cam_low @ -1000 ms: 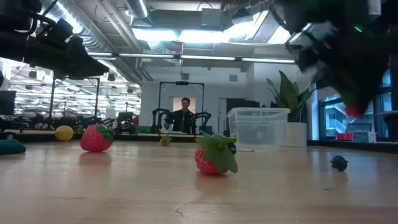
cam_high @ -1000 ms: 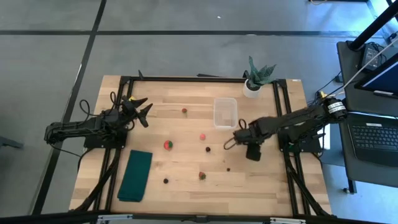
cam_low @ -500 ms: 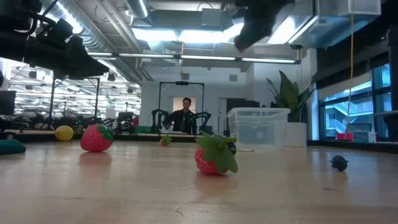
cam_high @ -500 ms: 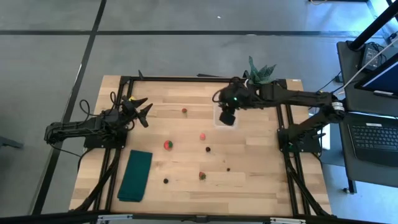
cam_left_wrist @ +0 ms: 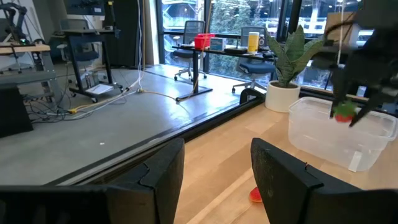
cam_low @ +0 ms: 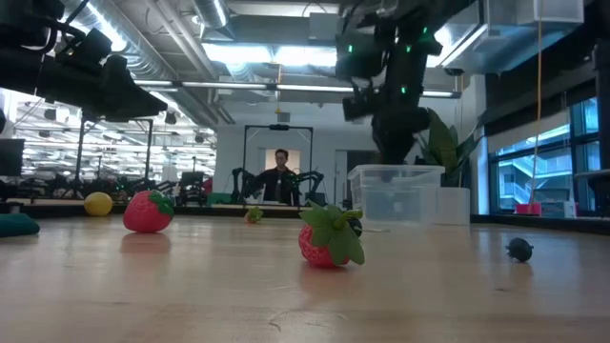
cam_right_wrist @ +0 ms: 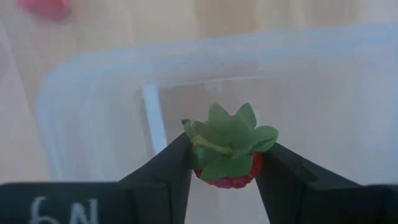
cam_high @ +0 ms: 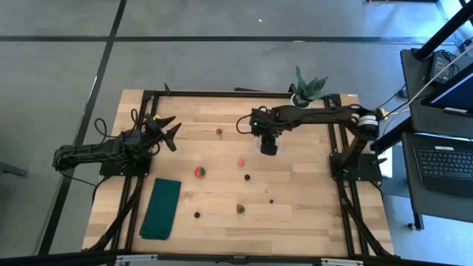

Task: Pick and placing Produce into tupperware
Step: Put the middle red strawberry into the transparent container, then put the blueberry into the transparent container

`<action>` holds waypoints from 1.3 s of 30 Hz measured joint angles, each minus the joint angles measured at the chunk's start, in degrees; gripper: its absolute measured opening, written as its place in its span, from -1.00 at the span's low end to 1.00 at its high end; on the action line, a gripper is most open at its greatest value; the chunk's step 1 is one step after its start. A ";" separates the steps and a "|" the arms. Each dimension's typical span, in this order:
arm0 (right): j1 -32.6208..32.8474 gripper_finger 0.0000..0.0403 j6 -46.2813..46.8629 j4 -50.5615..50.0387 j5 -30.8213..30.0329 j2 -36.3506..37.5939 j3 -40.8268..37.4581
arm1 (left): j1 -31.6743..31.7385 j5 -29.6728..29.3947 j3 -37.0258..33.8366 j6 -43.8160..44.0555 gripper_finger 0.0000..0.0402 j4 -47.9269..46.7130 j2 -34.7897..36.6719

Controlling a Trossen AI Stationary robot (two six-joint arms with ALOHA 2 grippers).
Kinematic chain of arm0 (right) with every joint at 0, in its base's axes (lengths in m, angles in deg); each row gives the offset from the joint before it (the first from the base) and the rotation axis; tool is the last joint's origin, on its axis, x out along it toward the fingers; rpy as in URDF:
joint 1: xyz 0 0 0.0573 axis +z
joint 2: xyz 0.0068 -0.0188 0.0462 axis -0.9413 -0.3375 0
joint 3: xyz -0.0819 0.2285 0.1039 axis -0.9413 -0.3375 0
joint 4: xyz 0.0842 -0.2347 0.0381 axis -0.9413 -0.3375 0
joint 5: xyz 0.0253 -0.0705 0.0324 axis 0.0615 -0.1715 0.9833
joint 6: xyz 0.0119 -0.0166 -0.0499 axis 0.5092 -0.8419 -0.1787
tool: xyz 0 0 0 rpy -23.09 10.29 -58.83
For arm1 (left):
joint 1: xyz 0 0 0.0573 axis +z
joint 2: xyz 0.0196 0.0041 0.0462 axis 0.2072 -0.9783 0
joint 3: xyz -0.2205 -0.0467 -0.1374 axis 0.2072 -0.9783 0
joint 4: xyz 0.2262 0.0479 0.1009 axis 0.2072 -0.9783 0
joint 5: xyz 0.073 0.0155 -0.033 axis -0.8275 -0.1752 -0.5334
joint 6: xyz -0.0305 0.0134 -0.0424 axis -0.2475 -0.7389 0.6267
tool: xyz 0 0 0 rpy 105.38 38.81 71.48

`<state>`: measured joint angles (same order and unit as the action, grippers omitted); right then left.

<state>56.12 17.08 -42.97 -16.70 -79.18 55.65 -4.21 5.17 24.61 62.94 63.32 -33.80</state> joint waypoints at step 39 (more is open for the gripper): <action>-0.97 0.40 -0.04 -7.84 1.25 0.65 5.43 | -0.02 0.00 0.01 0.00 -0.11 -0.03 -0.01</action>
<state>55.15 17.04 -50.81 -15.46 -78.53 61.09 -4.23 5.18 24.61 62.94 63.30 -33.81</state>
